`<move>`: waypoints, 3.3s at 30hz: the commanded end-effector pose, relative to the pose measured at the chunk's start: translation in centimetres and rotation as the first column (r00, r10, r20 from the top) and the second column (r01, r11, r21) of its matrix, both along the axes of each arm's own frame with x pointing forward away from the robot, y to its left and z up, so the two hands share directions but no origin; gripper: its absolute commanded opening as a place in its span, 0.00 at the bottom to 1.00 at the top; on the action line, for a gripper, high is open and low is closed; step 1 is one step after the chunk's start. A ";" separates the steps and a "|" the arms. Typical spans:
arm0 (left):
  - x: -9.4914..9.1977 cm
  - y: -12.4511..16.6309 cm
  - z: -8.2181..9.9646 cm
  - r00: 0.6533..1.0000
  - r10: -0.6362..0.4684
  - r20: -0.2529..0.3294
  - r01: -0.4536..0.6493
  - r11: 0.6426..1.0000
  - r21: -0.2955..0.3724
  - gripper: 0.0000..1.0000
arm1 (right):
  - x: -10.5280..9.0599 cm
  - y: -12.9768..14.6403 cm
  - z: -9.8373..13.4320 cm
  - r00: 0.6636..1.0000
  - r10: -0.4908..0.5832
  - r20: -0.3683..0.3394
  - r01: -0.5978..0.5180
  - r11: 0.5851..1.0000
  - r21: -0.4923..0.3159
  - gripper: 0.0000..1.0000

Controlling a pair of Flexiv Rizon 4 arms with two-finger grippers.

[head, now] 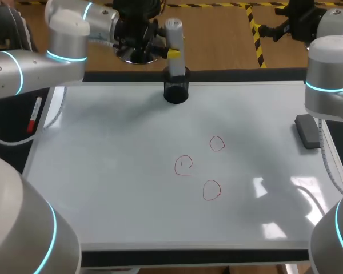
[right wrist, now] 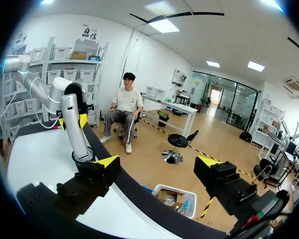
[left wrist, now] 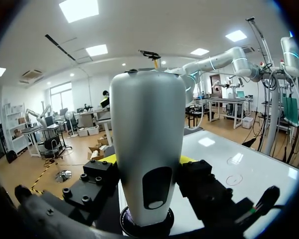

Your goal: Pick up the inspection probe, press it on each red-marked spot on the whiteboard one by one, put down the probe, pick up the eraser, and wipe off all the red marks.

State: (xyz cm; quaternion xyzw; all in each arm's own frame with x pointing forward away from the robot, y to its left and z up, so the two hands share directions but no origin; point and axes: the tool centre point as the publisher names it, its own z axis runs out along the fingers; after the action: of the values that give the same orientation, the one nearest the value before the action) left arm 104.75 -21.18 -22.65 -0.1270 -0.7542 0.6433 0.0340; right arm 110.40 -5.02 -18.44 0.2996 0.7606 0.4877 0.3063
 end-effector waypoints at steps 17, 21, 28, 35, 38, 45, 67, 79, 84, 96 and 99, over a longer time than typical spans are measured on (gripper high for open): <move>-2.0 0.9 3.6 1.000 -0.005 -0.007 0.005 1.000 0.015 0.00 | 0.0 0.0 0.0 1.000 0.000 0.000 0.000 1.000 0.000 1.00; -2.9 0.9 4.0 1.000 0.004 -0.012 -0.004 1.000 0.019 0.00 | 0.0 0.0 0.0 1.000 0.000 0.000 0.000 1.000 0.000 1.00; -4.5 0.8 4.9 1.000 0.013 -0.010 -0.013 0.999 0.032 0.00 | 0.0 0.0 0.0 1.000 0.000 0.000 0.000 1.000 0.000 1.00; -5.5 1.3 5.5 0.999 0.032 -0.025 -0.031 0.998 0.051 0.00 | 0.0 0.0 0.0 1.000 0.000 0.000 0.000 1.000 0.000 1.00; -5.5 1.6 5.9 0.999 0.045 -0.026 -0.044 0.998 0.051 0.00 | 0.0 0.0 0.0 1.000 0.000 0.000 0.000 1.000 0.000 1.00; -5.9 1.7 6.0 0.997 0.055 -0.050 -0.052 0.997 0.065 0.00 | 0.0 0.0 0.0 1.000 0.000 0.000 0.000 1.000 0.000 1.00; -7.4 1.6 5.4 0.994 0.055 -0.092 -0.049 0.996 0.068 0.00 | 0.0 0.0 0.0 1.000 0.000 0.000 0.000 1.000 0.000 1.00; -7.4 1.6 5.4 0.994 0.055 -0.092 -0.049 0.996 0.068 0.00 | 0.0 0.0 0.0 1.000 0.000 0.000 0.000 1.000 0.000 1.00; -7.4 1.6 5.4 0.994 0.055 -0.092 -0.049 0.996 0.068 0.00 | 0.0 0.0 0.0 1.000 0.000 0.000 0.000 1.000 0.000 1.00; -7.4 1.6 5.4 0.994 0.055 -0.092 -0.049 0.996 0.068 0.00 | 0.0 0.0 0.0 1.000 0.000 0.000 0.000 1.000 0.000 1.00; -7.4 1.6 5.4 0.994 0.055 -0.092 -0.049 0.996 0.068 0.00 | 0.0 0.0 0.0 1.000 0.000 0.000 0.000 1.000 0.000 1.00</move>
State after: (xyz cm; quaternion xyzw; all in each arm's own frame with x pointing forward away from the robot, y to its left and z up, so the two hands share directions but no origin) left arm 97.47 -19.57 -17.43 -0.0771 -0.7750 0.6246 0.0581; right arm 110.40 -5.03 -18.44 0.2996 0.7606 0.4877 0.3063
